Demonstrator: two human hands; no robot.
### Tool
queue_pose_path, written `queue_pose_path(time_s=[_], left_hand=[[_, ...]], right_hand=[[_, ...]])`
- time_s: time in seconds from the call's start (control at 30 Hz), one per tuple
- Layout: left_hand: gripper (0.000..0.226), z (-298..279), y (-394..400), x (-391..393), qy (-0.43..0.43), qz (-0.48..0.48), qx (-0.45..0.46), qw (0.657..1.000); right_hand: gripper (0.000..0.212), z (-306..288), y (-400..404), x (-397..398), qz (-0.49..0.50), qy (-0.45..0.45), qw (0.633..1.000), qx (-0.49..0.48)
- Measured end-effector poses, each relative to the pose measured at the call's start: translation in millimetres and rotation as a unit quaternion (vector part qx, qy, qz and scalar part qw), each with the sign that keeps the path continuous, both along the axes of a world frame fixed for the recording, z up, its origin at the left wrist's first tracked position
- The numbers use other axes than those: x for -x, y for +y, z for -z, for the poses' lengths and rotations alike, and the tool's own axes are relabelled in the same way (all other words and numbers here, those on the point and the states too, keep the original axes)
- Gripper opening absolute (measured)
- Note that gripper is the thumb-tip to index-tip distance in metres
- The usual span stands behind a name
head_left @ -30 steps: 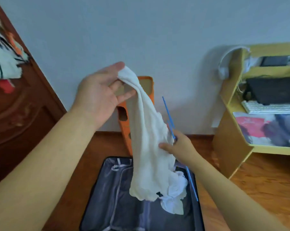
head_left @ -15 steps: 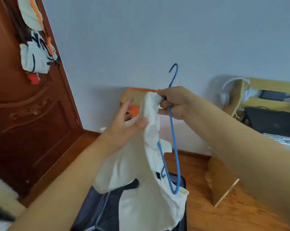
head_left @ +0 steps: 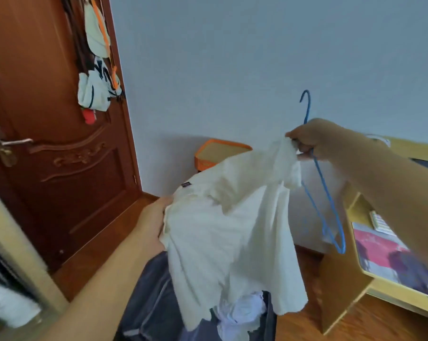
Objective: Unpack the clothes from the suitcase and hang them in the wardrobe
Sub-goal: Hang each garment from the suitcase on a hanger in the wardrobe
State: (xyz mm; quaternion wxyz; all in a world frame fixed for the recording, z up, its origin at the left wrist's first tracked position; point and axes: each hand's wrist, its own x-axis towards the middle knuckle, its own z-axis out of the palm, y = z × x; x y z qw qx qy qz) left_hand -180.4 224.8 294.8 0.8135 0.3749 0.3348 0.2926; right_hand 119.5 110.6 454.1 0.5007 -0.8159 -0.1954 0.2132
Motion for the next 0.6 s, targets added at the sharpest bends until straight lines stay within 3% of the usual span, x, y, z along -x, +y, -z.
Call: queue_pose_path(time_s=[0.07, 0.13, 0.2, 0.33, 0.47, 0.6], left_hand=[[0.047, -38, 7, -1, 0.029, 0.116, -0.142, 0.983], [0.081, -66, 10, -15, 0.121, 0.207, -0.299, 0.924], [0.070, -91, 0, -37, 0.207, 0.259, -0.400, 0.854], [0.043, -115, -16, -76, 0.282, 0.284, -0.454, 0.796], [0.043, -130, -4, -74, 0.305, 0.317, -0.447, 0.779], [0.032, -146, 32, -31, 0.416, 0.343, -0.499, 0.679]], right_hand=[[0.018, 21, -21, -20, 0.031, -0.045, 0.998, 0.036], [0.014, 38, -36, -21, 0.013, -0.054, 0.998, -0.007], [0.018, 58, -45, 1, -0.079, -0.056, 0.993, -0.066], [0.036, 125, -41, 90, -0.246, -0.023, 0.967, -0.068], [0.023, 180, -22, 113, -0.196, -0.015, 0.978, -0.070], [0.019, 158, -20, 99, -0.163, 0.009, 0.979, -0.123]])
